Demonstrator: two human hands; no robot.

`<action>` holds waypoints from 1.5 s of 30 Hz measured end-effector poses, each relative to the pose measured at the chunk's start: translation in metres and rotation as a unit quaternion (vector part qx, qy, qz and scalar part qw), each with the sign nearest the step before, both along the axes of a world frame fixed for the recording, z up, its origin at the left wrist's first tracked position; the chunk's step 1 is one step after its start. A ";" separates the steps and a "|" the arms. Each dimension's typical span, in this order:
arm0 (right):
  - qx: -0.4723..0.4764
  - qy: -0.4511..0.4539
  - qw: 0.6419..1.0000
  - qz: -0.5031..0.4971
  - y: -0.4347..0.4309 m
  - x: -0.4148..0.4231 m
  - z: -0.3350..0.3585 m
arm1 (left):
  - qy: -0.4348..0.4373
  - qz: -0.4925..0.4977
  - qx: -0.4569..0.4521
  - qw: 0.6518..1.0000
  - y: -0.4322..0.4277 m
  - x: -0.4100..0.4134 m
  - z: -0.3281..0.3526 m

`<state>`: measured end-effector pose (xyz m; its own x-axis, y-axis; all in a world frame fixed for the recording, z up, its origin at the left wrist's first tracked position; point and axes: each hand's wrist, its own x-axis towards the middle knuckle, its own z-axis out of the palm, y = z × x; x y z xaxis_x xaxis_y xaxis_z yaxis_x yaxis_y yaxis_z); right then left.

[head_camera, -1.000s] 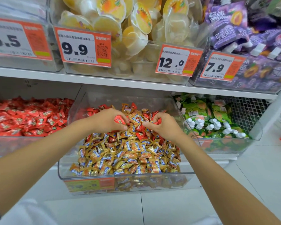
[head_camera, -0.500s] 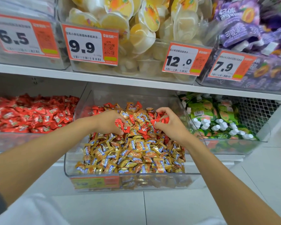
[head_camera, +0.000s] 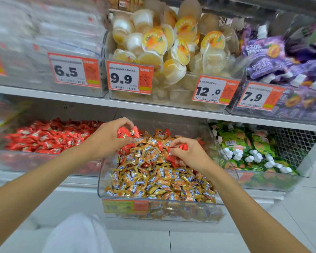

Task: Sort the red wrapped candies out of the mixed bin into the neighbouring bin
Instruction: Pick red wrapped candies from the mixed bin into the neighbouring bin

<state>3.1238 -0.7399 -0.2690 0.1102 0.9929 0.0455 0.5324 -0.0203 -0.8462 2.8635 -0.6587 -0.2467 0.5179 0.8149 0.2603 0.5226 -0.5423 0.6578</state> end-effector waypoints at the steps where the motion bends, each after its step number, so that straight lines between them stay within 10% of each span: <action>1: 0.003 -0.010 1.000 0.017 0.002 -0.009 0.003 | -0.010 0.012 0.013 1.000 -0.002 -0.012 0.003; 18: 0.119 -0.140 0.976 0.114 0.134 -0.234 0.001 | -0.044 0.285 0.043 0.957 0.094 -0.210 -0.051; 24: -0.074 -0.215 0.948 0.224 0.189 -0.256 -0.011 | 0.171 0.209 -0.092 0.959 0.121 -0.234 -0.051; 35: 0.165 -0.308 0.933 0.090 0.115 -0.172 0.009 | 0.072 0.188 0.027 0.979 0.071 -0.205 -0.048; 45: 0.022 -0.279 0.958 -0.057 0.009 0.010 -0.002 | -0.004 0.029 0.071 0.997 0.017 -0.024 -0.007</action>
